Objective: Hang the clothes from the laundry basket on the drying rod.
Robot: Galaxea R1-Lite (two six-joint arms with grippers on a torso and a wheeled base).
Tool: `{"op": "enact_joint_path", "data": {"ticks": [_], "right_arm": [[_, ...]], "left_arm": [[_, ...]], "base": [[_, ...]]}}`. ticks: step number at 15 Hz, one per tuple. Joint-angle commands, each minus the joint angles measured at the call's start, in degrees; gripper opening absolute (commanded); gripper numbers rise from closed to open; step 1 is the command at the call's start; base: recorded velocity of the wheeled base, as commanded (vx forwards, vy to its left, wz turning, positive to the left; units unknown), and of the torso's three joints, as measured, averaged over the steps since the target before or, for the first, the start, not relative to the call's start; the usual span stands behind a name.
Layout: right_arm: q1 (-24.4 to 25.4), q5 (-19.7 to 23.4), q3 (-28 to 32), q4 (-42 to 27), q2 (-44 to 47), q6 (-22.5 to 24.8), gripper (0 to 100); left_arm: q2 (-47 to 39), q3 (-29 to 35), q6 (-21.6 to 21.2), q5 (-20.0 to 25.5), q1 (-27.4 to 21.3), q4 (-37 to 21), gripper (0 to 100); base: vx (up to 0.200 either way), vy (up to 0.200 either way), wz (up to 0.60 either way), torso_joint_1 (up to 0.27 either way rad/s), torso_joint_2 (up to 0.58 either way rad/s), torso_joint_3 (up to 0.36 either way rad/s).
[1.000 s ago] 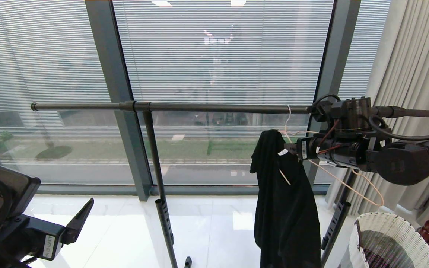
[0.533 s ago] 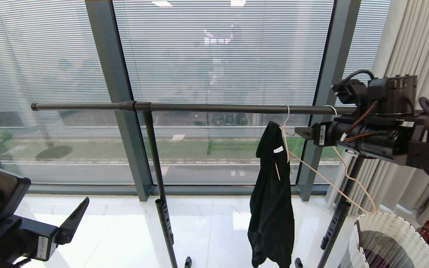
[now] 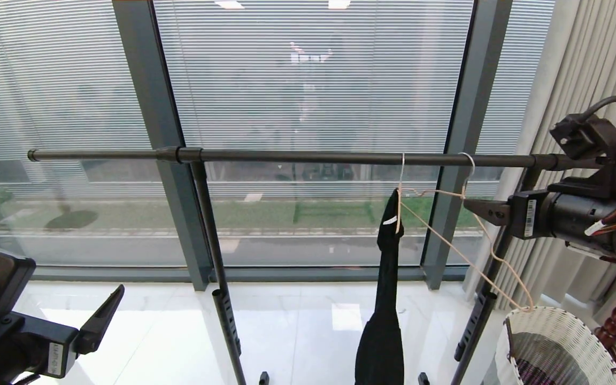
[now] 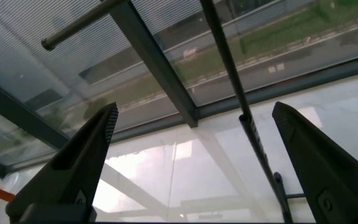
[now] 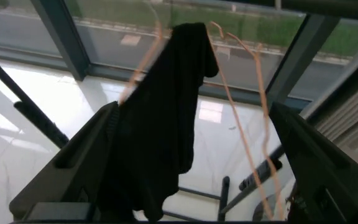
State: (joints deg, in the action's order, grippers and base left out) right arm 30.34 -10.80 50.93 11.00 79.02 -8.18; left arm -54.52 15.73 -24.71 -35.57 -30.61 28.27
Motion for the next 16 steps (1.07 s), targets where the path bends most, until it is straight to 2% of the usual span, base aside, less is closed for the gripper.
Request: {"op": "enact_joint_path", "data": {"ticks": [1,7,11,14,16], "right_arm": [[0.8,0.0,-0.6,-0.5,-3.7,0.0,100],[0.8,0.0,-0.7,-1.9,-5.2,0.1,100],[0.7,-0.1,-1.4,-2.2,-5.9,3.3,100],[0.7,0.0,-1.7,-5.0,-7.1,6.0,100],[0.4,-0.1,-2.8,-5.0,-7.8,8.9,100]], "left_arm": [[0.4,0.0,-0.2,0.0,0.0,0.0,100],[0.8,0.0,-1.0,0.0,0.0,0.0,100],[0.7,0.0,-1.0,0.0,0.0,0.0,100],[0.8,-0.2,-1.0,-0.1,0.0,-0.1,100],[0.9,-0.9,-1.0,0.0,0.0,0.0,100]], "base": [[0.000,-0.200,0.00,0.017,0.01,-0.012],[0.000,-0.200,0.00,0.000,0.00,0.004],[0.000,-0.200,0.00,0.002,0.00,0.004],[0.000,-0.200,0.00,0.002,0.00,0.002],[0.000,0.000,0.00,0.000,0.00,0.000]]}}
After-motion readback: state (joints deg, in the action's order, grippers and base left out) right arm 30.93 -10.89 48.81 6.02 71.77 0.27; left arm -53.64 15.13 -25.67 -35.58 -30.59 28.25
